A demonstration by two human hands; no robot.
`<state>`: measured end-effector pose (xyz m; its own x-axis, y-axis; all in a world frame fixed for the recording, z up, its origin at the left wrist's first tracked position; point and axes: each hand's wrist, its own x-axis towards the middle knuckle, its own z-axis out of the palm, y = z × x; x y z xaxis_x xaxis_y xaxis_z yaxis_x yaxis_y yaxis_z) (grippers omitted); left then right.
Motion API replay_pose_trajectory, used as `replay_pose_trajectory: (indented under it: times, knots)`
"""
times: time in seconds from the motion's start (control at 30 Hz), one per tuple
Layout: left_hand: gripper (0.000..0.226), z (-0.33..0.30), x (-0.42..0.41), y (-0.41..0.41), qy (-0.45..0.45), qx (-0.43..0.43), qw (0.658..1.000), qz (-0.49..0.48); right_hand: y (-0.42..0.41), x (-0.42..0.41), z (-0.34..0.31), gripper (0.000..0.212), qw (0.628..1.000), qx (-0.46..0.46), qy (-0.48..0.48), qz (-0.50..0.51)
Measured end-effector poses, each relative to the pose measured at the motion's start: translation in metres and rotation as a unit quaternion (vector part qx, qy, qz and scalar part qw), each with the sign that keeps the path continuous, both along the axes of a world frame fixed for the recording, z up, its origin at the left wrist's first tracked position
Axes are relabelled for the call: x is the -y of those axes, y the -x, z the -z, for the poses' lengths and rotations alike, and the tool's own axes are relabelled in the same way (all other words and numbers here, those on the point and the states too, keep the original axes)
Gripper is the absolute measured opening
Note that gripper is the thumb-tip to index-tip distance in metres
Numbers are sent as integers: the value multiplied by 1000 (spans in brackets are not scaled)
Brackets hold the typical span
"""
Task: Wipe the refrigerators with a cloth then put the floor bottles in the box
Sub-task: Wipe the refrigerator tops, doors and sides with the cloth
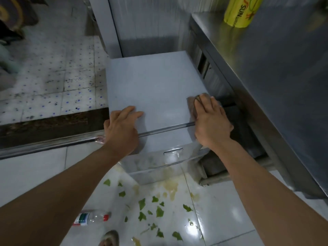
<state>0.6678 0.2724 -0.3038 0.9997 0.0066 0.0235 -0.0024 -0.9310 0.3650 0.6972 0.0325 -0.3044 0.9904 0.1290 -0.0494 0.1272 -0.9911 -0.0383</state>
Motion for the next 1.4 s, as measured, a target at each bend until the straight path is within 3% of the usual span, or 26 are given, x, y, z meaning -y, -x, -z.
replay_pose_trajectory:
  times: [0.1,0.27,0.4,0.7,0.83,0.93,1.0,1.07,1.2,1.4]
  knots:
    - [58,0,-5,11,16,-12,1000,-7,26,6,4,73,1000,19,-9,-11]
    - [46,5,-39,38,98,48,994,18,69,8,23,50,985,112,-130,7]
    - [44,11,-58,47,131,89,985,73,68,-27,26,47,967,147,-197,62]
    - [48,22,-87,49,216,49,967,124,106,-155,31,52,961,178,-209,19]
    - [63,22,-96,49,282,-4,949,138,117,-188,32,54,966,165,-188,-67]
    - [69,20,-100,49,320,-30,939,120,110,-164,32,54,979,142,-93,-116]
    - [70,20,-104,50,314,-27,941,124,105,-136,31,55,984,147,-32,-94]
    - [68,23,-111,49,292,-9,948,128,104,-121,34,59,986,157,-33,-55]
    - [61,42,-116,55,270,16,957,102,105,-149,59,52,960,250,-121,-46]
    - [56,71,-116,64,289,88,949,87,100,-193,82,45,889,416,-147,-122]
